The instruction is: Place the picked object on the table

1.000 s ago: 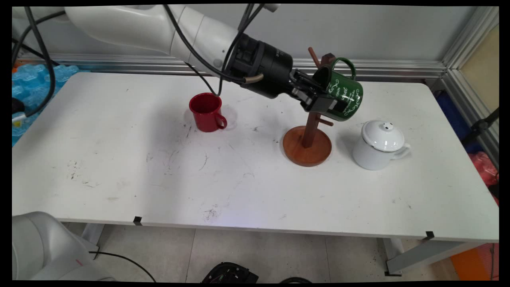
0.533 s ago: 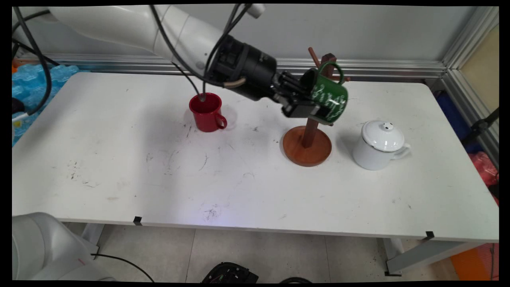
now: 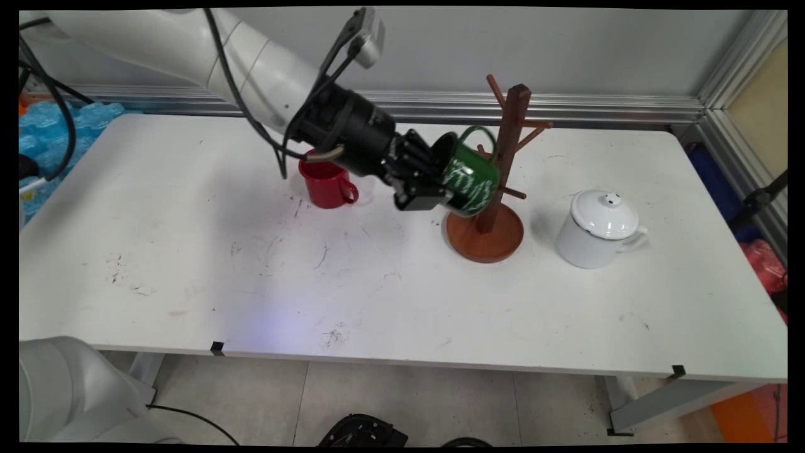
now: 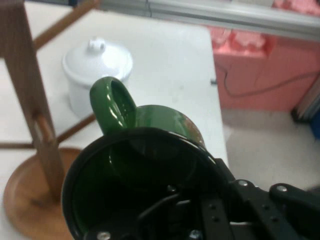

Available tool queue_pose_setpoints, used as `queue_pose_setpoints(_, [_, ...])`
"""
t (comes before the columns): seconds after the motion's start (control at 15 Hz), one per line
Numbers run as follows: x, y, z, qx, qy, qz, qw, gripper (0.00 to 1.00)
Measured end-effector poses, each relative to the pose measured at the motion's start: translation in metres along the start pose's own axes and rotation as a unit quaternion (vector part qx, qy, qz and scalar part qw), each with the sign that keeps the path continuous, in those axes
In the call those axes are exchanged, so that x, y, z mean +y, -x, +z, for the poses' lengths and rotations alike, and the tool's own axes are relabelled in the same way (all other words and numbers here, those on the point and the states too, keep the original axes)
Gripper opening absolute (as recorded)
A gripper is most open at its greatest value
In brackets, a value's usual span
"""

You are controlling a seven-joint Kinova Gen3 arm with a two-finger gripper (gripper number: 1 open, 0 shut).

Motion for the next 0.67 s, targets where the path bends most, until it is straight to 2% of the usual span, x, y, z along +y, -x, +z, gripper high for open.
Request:
queue_pose_setpoints(0.4, [-0.004,0.011,-0.012,-0.055,-0.028,0.011,0.9980,0.00])
queue_pose_setpoints(0.67, [-0.007,0.021,-0.016,-0.100,-0.046,0.021,0.9937,0.00])
